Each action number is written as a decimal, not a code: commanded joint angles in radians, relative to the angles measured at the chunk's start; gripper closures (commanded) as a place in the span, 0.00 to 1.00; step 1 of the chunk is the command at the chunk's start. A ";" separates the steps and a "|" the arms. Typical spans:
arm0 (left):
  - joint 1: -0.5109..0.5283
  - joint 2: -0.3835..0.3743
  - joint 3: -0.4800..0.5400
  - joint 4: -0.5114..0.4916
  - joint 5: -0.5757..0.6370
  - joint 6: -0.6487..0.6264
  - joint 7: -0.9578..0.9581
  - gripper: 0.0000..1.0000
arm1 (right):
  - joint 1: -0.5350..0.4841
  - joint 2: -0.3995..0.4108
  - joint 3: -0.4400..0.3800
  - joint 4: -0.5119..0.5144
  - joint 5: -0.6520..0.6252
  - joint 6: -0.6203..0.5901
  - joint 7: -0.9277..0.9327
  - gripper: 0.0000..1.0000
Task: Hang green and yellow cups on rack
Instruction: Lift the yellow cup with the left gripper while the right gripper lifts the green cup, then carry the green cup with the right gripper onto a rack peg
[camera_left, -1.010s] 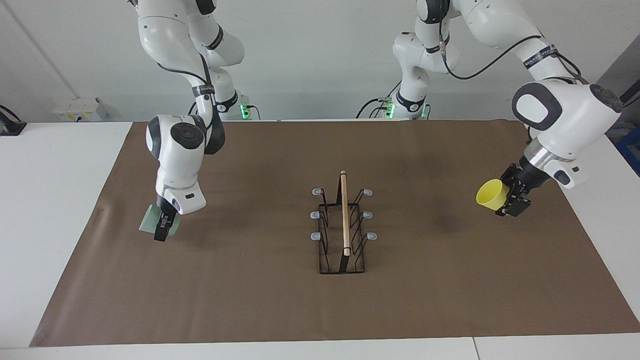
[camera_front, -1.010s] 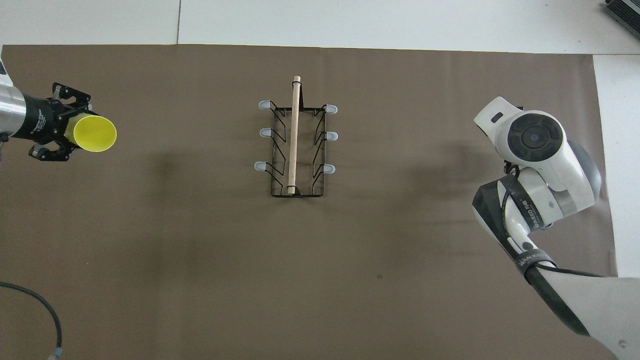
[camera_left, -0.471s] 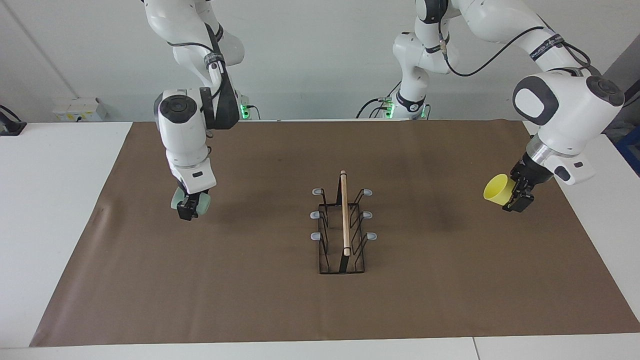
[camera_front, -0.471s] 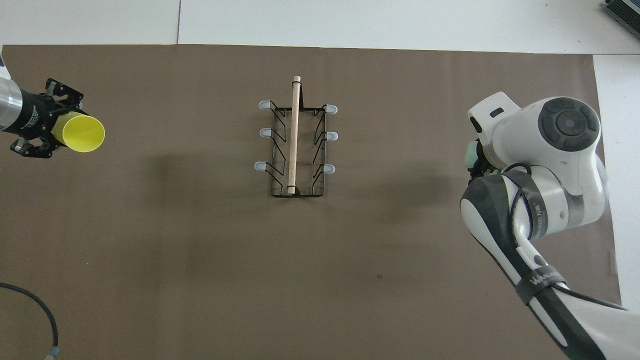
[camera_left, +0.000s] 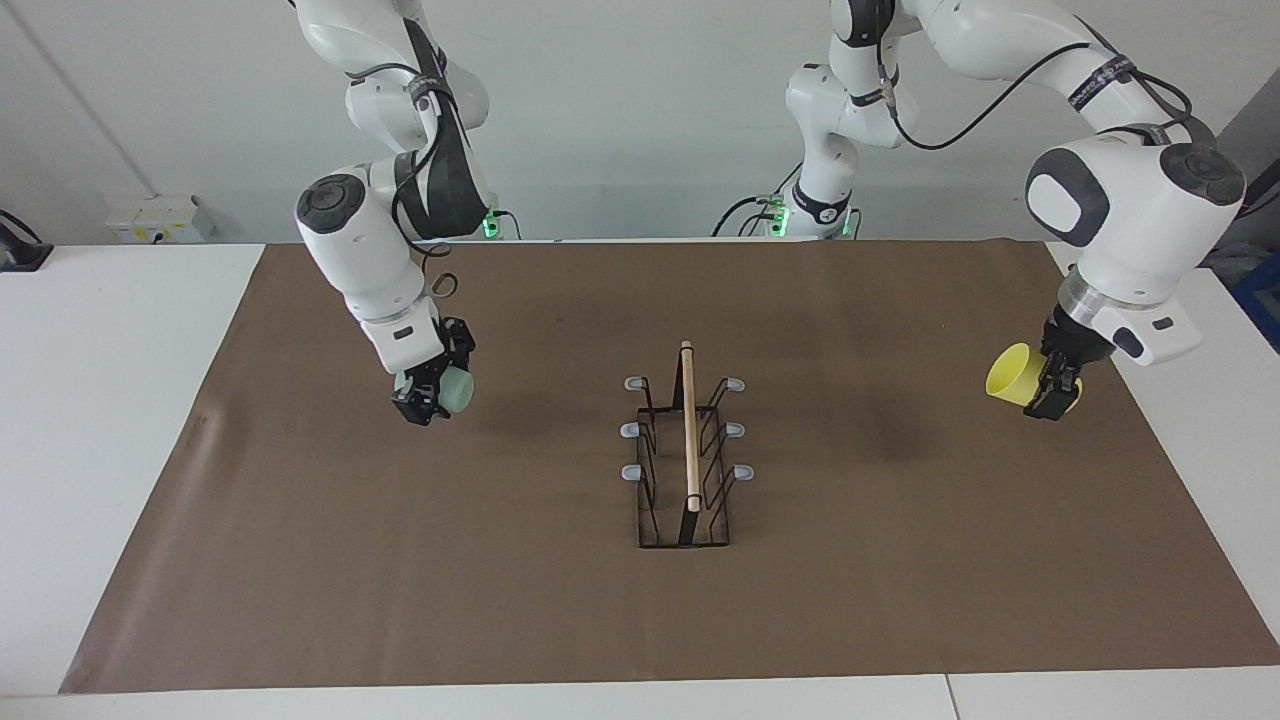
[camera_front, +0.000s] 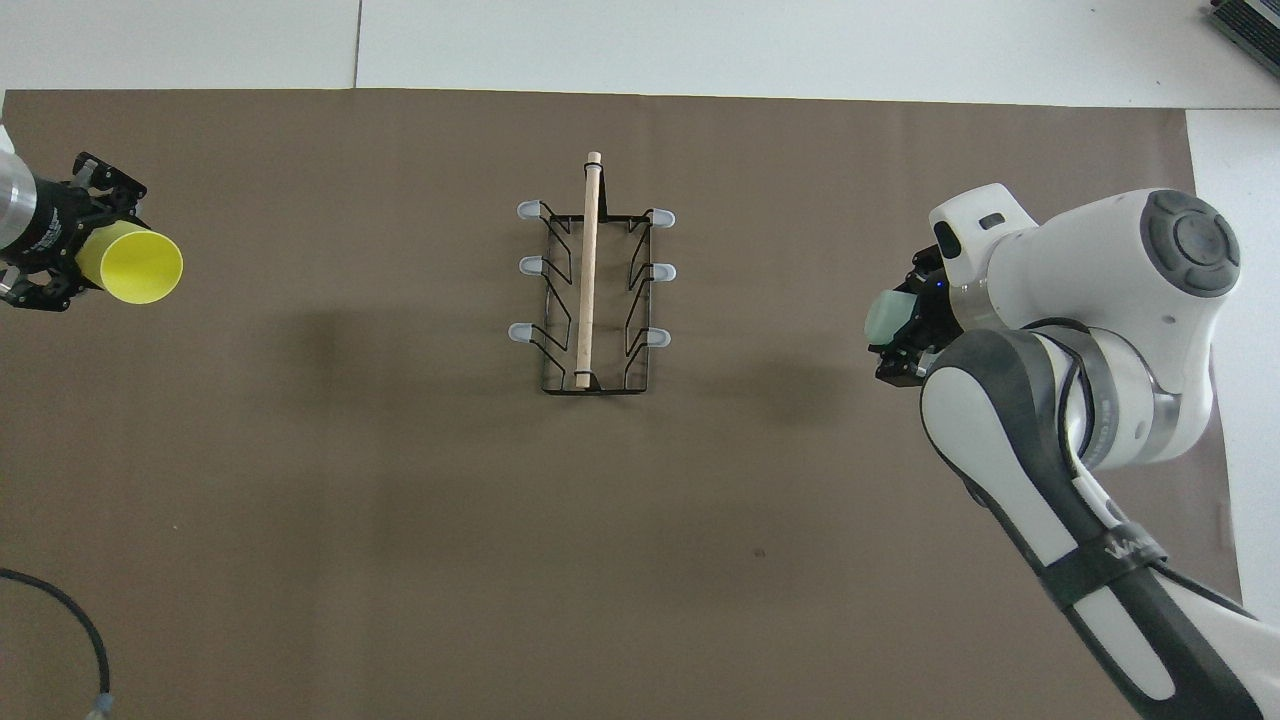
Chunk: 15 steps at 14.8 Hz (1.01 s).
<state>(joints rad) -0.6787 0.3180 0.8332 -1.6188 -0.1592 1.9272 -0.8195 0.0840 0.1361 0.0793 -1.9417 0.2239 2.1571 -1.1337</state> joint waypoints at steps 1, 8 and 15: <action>-0.030 0.009 0.018 0.019 0.075 -0.025 -0.044 1.00 | -0.017 -0.015 0.005 -0.009 0.119 -0.013 -0.057 1.00; -0.058 0.010 0.017 0.020 0.203 -0.013 -0.095 1.00 | -0.046 -0.030 0.005 -0.029 0.446 -0.020 -0.205 1.00; -0.071 0.010 0.017 0.017 0.314 -0.010 -0.105 1.00 | -0.087 -0.069 0.004 -0.086 0.811 -0.086 -0.412 1.00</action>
<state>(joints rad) -0.7289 0.3180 0.8331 -1.6147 0.1058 1.9277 -0.9050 0.0238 0.1191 0.0755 -1.9668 0.9297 2.1032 -1.4796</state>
